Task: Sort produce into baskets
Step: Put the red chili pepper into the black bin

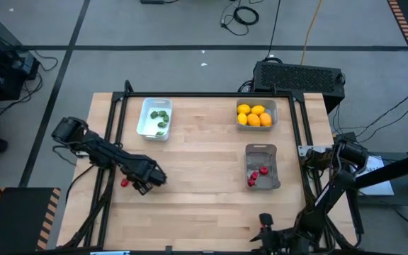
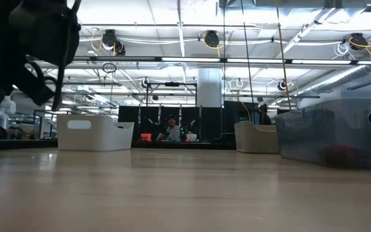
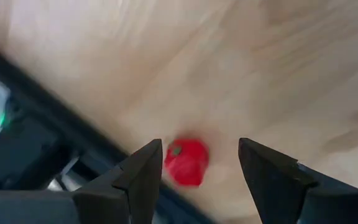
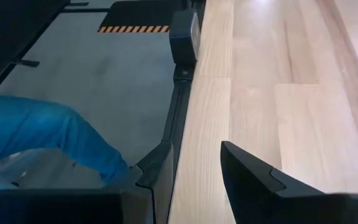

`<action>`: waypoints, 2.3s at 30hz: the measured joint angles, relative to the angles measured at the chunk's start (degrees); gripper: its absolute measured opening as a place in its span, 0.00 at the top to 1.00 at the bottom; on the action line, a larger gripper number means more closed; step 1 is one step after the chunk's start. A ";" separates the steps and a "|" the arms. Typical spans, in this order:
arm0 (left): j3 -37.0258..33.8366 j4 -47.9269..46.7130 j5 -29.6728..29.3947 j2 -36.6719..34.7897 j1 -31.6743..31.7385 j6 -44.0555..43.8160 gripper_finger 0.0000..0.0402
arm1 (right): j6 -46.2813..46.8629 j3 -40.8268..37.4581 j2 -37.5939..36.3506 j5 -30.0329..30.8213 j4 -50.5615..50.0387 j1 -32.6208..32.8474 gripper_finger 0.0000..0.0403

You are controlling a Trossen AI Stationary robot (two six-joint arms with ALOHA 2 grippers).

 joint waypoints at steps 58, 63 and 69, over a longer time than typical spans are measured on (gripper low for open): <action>16.14 71.51 -23.50 2.27 8.58 12.58 0.75 | 15.30 0.02 -0.01 6.35 0.50 9.28 0.69; 26.73 72.63 -23.04 12.98 10.50 17.58 0.75 | 15.32 0.02 -0.01 7.46 0.48 9.78 0.69; 39.78 78.35 -20.38 27.01 12.37 23.41 0.75 | 15.32 0.02 0.00 7.58 0.44 9.89 0.69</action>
